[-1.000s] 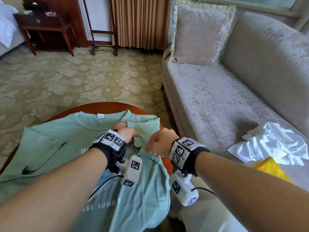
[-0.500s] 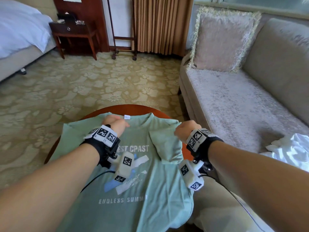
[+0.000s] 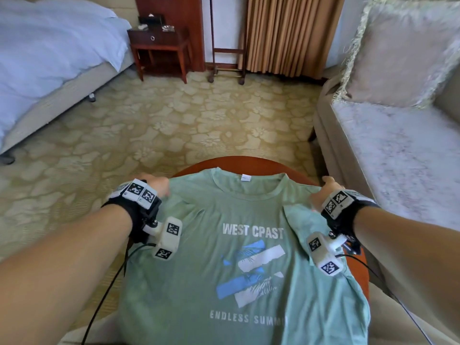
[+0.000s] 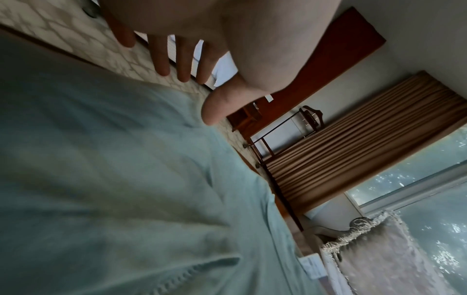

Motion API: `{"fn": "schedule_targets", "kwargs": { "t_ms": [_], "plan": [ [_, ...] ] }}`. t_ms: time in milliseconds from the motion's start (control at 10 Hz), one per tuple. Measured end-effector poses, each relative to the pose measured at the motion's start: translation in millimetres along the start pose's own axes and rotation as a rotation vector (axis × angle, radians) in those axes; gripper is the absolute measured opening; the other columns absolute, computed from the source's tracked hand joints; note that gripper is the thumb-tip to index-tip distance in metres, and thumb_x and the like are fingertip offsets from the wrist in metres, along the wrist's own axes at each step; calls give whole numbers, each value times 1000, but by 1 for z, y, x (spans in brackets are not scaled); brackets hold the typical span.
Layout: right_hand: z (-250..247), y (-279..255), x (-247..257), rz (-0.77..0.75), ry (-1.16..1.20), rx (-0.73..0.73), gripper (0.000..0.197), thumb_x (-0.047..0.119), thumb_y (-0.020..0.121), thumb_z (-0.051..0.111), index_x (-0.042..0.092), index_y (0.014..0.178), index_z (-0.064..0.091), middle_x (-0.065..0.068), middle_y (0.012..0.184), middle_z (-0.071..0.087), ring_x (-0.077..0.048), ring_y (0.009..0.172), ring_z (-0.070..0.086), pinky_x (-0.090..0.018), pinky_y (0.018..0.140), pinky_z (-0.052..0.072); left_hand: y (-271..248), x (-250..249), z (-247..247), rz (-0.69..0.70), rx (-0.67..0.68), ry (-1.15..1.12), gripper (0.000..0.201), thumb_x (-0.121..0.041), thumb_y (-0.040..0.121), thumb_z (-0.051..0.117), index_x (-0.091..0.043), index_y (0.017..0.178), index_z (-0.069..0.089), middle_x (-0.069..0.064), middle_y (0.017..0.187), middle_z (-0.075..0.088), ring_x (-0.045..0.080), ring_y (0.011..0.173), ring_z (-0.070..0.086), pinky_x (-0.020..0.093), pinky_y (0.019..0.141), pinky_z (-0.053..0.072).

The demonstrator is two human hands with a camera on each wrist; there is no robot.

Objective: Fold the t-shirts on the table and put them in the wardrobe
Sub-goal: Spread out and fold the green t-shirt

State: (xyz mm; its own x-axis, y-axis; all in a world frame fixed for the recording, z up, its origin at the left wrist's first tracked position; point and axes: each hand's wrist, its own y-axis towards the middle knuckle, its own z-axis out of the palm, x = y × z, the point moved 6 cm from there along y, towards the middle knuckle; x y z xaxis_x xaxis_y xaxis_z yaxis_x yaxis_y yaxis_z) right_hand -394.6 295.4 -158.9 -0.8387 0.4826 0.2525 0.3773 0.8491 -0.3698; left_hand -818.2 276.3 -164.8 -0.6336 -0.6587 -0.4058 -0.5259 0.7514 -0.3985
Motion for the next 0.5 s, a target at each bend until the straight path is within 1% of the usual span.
{"fn": "schedule_targets", "kwargs": {
  "t_ms": [100, 200, 300, 400, 500],
  "plan": [
    [4, 8, 3, 33, 46, -55, 65, 14, 84, 59, 15, 143, 32, -18, 139, 38, -36, 122, 46, -44, 103, 41, 3, 7, 4, -33, 50, -4, 29, -24, 94, 62, -4, 115, 59, 16, 115, 58, 29, 111, 58, 31, 76, 46],
    [6, 15, 1, 42, 43, -43, 56, 13, 86, 61, 5, 138, 41, -18, 134, 44, -36, 122, 46, -44, 103, 42, 24, 18, 15, -38, 82, -63, 87, -31, 64, 85, 0, 135, 48, 18, 136, 52, 36, 123, 53, 36, 95, 47],
    [4, 26, 0, 13, 129, 8, 41, 13, 81, 69, -1, 118, 61, -21, 120, 61, -36, 114, 57, -39, 92, 47, 29, 18, 11, -58, 42, -231, 85, -18, 76, 81, -5, 147, 37, 20, 147, 43, 37, 129, 48, 40, 106, 41],
    [3, 33, 0, 15, 160, -6, 38, 13, 80, 70, 0, 115, 64, -19, 117, 64, -35, 112, 59, -39, 91, 48, 29, 13, 5, -53, 56, -261, 72, -8, 81, 77, -3, 144, 42, 18, 145, 46, 35, 128, 49, 37, 105, 41],
    [1, 40, 3, 4, 142, -36, 37, 16, 81, 69, 5, 116, 66, -17, 117, 64, -34, 111, 60, -38, 90, 48, 30, -1, 3, -45, 123, -209, 59, 0, 89, 66, 4, 142, 42, 18, 149, 41, 33, 136, 40, 33, 108, 33]
  ]
}}
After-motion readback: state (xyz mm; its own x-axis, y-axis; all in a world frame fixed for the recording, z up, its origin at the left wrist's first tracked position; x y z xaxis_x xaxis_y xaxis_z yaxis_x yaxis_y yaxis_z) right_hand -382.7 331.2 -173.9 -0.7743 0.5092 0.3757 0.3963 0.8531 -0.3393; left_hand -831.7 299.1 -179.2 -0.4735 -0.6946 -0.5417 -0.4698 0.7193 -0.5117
